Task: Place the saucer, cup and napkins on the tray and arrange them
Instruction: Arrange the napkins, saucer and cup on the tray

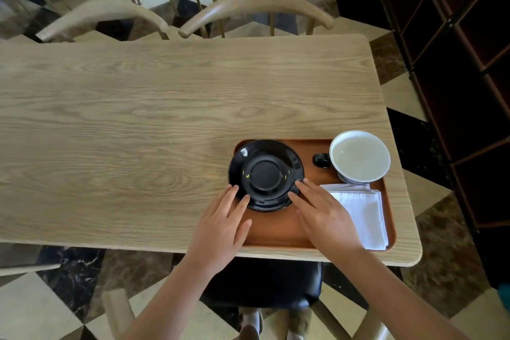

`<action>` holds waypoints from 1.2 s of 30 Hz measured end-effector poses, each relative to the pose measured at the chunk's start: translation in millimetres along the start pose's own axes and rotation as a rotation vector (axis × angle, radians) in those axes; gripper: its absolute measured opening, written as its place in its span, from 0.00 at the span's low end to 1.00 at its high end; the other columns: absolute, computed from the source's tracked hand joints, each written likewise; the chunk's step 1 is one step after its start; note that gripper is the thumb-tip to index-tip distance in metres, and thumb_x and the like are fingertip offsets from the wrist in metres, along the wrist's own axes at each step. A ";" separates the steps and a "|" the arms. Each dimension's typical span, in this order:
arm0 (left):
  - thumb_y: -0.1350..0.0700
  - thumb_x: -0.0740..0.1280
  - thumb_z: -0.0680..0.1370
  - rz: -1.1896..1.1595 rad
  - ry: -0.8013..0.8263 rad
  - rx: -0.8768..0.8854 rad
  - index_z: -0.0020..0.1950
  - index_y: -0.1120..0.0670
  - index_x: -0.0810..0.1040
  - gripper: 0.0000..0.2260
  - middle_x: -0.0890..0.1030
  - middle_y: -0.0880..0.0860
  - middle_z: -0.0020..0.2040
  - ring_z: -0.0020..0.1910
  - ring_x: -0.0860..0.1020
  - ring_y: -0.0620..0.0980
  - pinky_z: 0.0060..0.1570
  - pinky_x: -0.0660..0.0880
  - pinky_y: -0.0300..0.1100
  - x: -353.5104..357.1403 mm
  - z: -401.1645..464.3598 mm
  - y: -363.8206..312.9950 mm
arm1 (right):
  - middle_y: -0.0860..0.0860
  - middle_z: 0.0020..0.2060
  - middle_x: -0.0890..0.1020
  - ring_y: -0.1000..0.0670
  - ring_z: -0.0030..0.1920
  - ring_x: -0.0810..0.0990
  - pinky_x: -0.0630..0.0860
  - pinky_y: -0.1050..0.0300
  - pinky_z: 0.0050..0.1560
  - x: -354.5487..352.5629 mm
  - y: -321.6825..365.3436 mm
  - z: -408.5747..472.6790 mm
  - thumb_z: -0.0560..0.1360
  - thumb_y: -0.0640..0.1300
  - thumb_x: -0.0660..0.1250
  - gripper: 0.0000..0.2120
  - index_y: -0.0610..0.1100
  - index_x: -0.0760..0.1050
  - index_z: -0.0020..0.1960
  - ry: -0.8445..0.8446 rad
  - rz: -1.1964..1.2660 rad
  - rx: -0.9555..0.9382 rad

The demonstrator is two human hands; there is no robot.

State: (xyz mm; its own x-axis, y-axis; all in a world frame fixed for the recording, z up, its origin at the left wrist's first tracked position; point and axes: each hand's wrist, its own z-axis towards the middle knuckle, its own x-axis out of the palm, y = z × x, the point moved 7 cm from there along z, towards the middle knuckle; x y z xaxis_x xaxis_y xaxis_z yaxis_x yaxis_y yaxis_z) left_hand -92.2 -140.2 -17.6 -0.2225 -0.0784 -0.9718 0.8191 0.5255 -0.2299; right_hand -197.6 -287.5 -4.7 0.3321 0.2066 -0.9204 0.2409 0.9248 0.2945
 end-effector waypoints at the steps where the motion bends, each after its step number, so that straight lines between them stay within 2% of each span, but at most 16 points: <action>1: 0.47 0.54 0.79 0.002 0.010 0.005 0.69 0.54 0.68 0.21 0.68 0.58 0.71 0.72 0.63 0.55 0.64 0.67 0.49 0.9 -3.6 -0.2 | 0.39 0.52 0.83 0.40 0.57 0.80 0.80 0.43 0.52 -0.3 1.2 -2.2 0.63 0.30 0.73 0.17 0.37 0.81 0.51 -0.002 -0.004 -0.007; 8: 0.44 0.49 0.79 0.023 0.077 0.045 0.73 0.51 0.60 0.24 0.60 0.57 0.75 0.74 0.54 0.53 0.67 0.60 0.47 9.8 -27.7 0.6 | 0.40 0.53 0.83 0.41 0.57 0.80 0.77 0.44 0.56 0.9 8.2 -16.9 0.64 0.32 0.74 0.17 0.38 0.81 0.52 0.002 -0.033 -0.066; 18: 0.44 0.49 0.79 0.114 0.103 0.065 0.72 0.53 0.62 0.24 0.64 0.59 0.73 0.73 0.59 0.55 0.68 0.58 0.53 6.0 -27.4 -3.4 | 0.40 0.53 0.83 0.42 0.58 0.79 0.74 0.44 0.60 1.8 9.8 -16.7 0.67 0.36 0.73 0.15 0.39 0.81 0.53 0.025 -0.044 -0.071; 21: 0.44 0.50 0.79 0.104 0.060 0.062 0.71 0.54 0.63 0.24 0.65 0.59 0.72 0.73 0.59 0.55 0.69 0.58 0.53 -3.5 -21.1 -12.7 | 0.41 0.53 0.83 0.42 0.57 0.80 0.73 0.41 0.61 -4.1 13.2 -15.9 0.68 0.39 0.72 0.14 0.40 0.80 0.54 0.015 -0.057 -0.087; 23: 0.45 0.52 0.79 0.066 0.002 0.083 0.71 0.54 0.63 0.24 0.66 0.59 0.72 0.73 0.60 0.55 0.69 0.59 0.52 -14.5 -6.4 -26.5 | 0.41 0.54 0.82 0.43 0.58 0.79 0.73 0.41 0.61 -17.2 11.4 -11.6 0.72 0.40 0.68 0.13 0.41 0.79 0.55 -0.037 -0.040 -0.077; 26: 0.46 0.53 0.78 0.022 -0.104 0.131 0.70 0.55 0.65 0.23 0.66 0.60 0.72 0.72 0.61 0.55 0.69 0.60 0.53 -33.0 33.7 -56.3 | 0.42 0.57 0.81 0.43 0.59 0.79 0.71 0.41 0.61 -49.8 -11.8 4.4 0.73 0.43 0.62 0.14 0.41 0.79 0.56 -0.144 -0.061 -0.006; 30: 0.47 0.57 0.77 -0.005 -0.173 0.174 0.68 0.59 0.67 0.24 0.68 0.63 0.70 0.70 0.65 0.59 0.67 0.65 0.55 -42.7 94.4 -104.0 | 0.37 0.56 0.80 0.37 0.57 0.78 0.74 0.39 0.57 -89.4 -71.0 20.3 0.71 0.38 0.67 0.14 0.37 0.78 0.56 -0.208 -0.134 0.156; 33: 0.46 0.61 0.76 -0.018 -0.130 0.145 0.68 0.61 0.66 0.26 0.68 0.64 0.69 0.69 0.66 0.61 0.66 0.64 0.54 -30.1 126.1 -129.6 | 0.35 0.61 0.76 0.35 0.62 0.74 0.71 0.38 0.60 -92.2 -112.8 20.2 0.69 0.35 0.71 0.21 0.35 0.73 0.62 -0.080 -0.138 0.312; 36: 0.44 0.64 0.74 -0.036 -0.076 0.113 0.69 0.62 0.63 0.30 0.71 0.61 0.66 0.66 0.68 0.59 0.63 0.66 0.51 -14.1 140.7 -139.7 | 0.42 0.70 0.68 0.41 0.69 0.65 0.67 0.43 0.65 -78.2 -140.6 13.4 0.73 0.41 0.67 0.26 0.42 0.64 0.70 0.101 -0.016 0.499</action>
State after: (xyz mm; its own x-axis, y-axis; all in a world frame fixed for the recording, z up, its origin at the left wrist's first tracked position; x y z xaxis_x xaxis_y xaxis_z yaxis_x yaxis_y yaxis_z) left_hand -129.1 -331.7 20.8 -0.2157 -0.1618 -0.9630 0.8666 0.4227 -0.2651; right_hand -245.2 -438.0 29.4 0.2410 0.2465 -0.9387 0.6598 0.6678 0.3447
